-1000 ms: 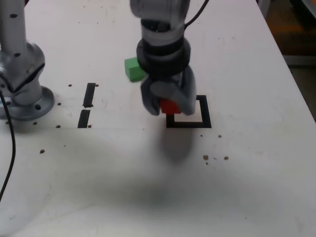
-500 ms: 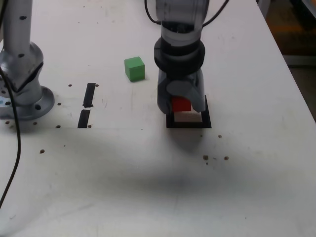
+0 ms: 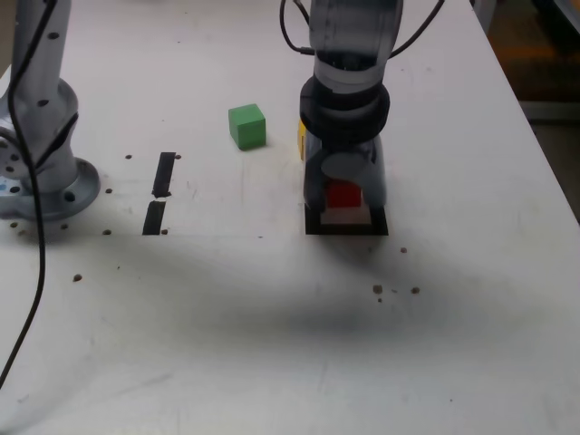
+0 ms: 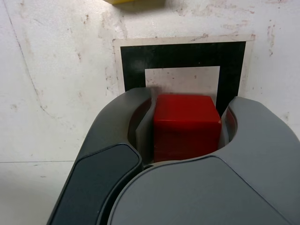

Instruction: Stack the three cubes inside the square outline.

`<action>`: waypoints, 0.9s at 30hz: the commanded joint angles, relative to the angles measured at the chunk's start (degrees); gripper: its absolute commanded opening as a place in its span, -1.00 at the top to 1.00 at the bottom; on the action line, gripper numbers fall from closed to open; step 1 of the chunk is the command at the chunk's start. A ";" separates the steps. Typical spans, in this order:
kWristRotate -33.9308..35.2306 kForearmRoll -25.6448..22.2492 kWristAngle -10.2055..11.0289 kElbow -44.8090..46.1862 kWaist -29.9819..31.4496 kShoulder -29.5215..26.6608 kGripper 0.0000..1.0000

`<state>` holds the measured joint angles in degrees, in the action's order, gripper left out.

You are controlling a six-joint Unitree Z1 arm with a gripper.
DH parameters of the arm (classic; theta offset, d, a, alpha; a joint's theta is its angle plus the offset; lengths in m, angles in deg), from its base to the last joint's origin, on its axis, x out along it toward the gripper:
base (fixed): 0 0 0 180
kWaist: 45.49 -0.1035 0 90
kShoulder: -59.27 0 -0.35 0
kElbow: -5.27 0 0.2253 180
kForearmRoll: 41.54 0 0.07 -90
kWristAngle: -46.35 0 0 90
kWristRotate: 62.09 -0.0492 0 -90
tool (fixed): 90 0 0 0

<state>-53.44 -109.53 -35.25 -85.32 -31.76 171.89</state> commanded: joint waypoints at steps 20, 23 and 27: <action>0.49 3.22 -2.40 2.87 -0.81 -0.39 -0.30; 0.40 4.12 -2.37 3.22 -0.81 -0.68 -0.43; 0.24 5.22 -2.02 3.40 -0.81 -0.92 -0.52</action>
<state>-53.15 -104.67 -37.45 -81.97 -32.48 171.38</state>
